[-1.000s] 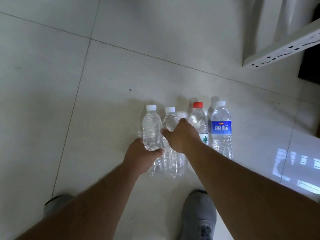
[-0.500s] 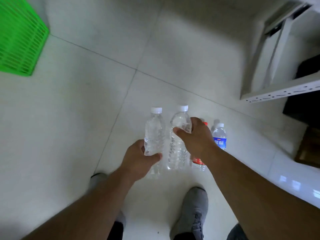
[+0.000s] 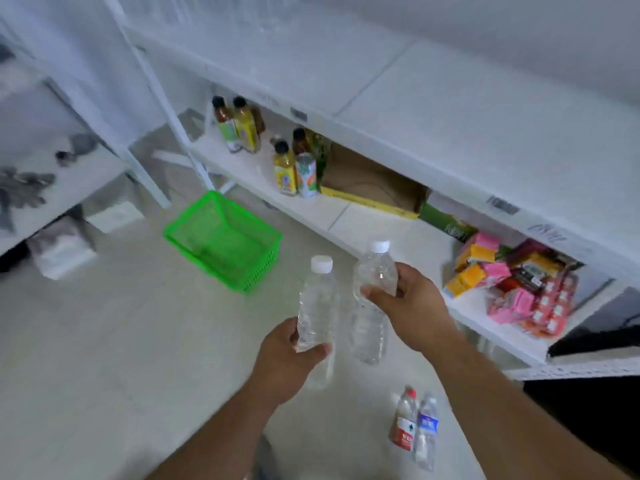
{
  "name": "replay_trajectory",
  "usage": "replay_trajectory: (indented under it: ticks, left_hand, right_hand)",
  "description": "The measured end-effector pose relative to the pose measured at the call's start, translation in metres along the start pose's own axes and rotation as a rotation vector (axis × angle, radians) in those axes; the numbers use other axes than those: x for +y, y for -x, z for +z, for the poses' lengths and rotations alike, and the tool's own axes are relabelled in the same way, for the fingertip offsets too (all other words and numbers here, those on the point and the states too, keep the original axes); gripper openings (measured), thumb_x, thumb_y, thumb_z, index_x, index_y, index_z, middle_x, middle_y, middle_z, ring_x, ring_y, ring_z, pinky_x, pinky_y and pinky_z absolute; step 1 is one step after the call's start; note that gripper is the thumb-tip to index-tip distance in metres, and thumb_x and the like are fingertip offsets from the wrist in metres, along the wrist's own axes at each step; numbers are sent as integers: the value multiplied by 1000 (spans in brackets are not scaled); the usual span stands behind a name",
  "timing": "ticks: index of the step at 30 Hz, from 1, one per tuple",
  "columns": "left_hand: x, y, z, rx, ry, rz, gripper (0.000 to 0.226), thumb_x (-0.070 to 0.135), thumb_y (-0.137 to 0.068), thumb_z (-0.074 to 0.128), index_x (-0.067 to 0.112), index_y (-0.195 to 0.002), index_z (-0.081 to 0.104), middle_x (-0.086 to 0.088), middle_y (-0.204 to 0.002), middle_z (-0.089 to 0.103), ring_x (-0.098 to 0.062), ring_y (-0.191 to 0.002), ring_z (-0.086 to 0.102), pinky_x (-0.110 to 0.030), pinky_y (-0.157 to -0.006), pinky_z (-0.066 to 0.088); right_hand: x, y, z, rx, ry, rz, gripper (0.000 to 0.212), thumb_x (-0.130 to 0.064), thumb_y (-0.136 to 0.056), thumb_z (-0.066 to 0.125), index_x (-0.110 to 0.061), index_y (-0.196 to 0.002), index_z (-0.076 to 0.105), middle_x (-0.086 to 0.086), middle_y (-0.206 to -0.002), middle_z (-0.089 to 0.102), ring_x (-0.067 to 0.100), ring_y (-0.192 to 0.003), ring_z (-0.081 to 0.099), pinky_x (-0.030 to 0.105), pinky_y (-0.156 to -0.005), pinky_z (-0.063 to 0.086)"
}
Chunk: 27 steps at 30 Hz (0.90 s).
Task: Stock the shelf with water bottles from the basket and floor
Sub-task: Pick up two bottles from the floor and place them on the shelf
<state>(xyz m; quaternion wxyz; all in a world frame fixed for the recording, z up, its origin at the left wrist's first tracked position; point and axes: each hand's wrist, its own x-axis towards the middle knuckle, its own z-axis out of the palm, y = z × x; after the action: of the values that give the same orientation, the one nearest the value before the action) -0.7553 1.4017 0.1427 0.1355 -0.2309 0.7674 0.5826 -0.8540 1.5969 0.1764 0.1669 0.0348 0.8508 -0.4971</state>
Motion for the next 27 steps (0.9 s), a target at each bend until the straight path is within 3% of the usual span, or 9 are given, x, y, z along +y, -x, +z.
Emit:
replay_trajectory:
  ticks: [4, 8, 10, 13, 16, 20, 22, 24, 27]
  left_hand:
    - [71, 52, -75, 93, 57, 132, 25, 7, -78, 80, 24, -92, 68, 29, -69, 68, 14, -67, 60, 0, -61, 40]
    - [111, 76, -149, 192, 72, 215, 26, 15, -75, 83, 23, -95, 69, 13, -84, 73, 6, -77, 64, -1, -64, 42]
    - [127, 81, -186, 220, 65, 267, 28, 18, -75, 83, 23, -98, 69, 13, -90, 73, 12, -79, 63, -1, -65, 42]
    - [144, 83, -237, 248, 47, 325, 25, 21, -77, 82, 26, -97, 68, 13, -90, 73, 12, -79, 64, -3, -65, 44]
    - [152, 83, -275, 284, 39, 370, 26, 22, -77, 81, 31, -97, 67, 13, -91, 73, 10, -80, 65, -9, -66, 46]
    - [158, 71, -311, 299, 40, 398, 27, 23, -77, 82, 30, -99, 67, 13, -91, 74, 10, -80, 65, -7, -65, 46]
    - [160, 60, -324, 307, 46, 402, 27, 23, -76, 82, 28, -99, 68, 11, -91, 74, 8, -79, 66, -7, -65, 46]
    - [164, 47, -335, 313, 58, 402, 29, 22, -75, 83, 27, -100, 68, 12, -90, 74, 7, -79, 66, -6, -63, 47]
    - [172, 18, -347, 311, 53, 390, 31, 21, -74, 84, 25, -101, 69, 12, -90, 74, 7, -77, 67, -5, -60, 48]
  right_hand:
    - [-119, 36, -5, 29, 53, -189, 27, -42, -82, 75, -37, -106, 65, -21, -97, 73, -4, -88, 67, 27, -80, 52]
    - [-213, 64, 11, 65, 16, -344, 30, -42, -82, 77, -35, -109, 65, -20, -97, 73, -5, -88, 67, 25, -78, 52]
    - [-253, 70, 23, 98, -29, -392, 29, -37, -82, 78, -33, -108, 66, -19, -97, 73, -7, -86, 67, 19, -74, 50]
    - [-304, 73, 43, 153, -63, -463, 28, -40, -81, 78, -34, -106, 67, -17, -93, 73, -4, -83, 67, 22, -73, 51]
    - [-342, 72, 61, 182, -83, -513, 20, -38, -81, 79, -36, -96, 67, -18, -86, 72, -8, -79, 64, 23, -69, 49]
    - [-375, 59, 85, 192, -128, -558, 17, -40, -81, 79, -33, -92, 68, -13, -85, 74, 8, -80, 70, 40, -79, 58]
    - [-385, 49, 97, 172, -138, -572, 14, -41, -81, 78, -39, -91, 68, -15, -86, 74, 7, -81, 70, 45, -77, 59]
    - [-393, 36, 108, 155, -140, -583, 14, -42, -82, 78, -47, -86, 66, -18, -87, 74, 5, -82, 70, 46, -78, 60]
    - [-403, 7, 120, 155, -132, -593, 12, -42, -83, 77, -45, -85, 66, -18, -87, 74, 3, -84, 70, 40, -83, 58]
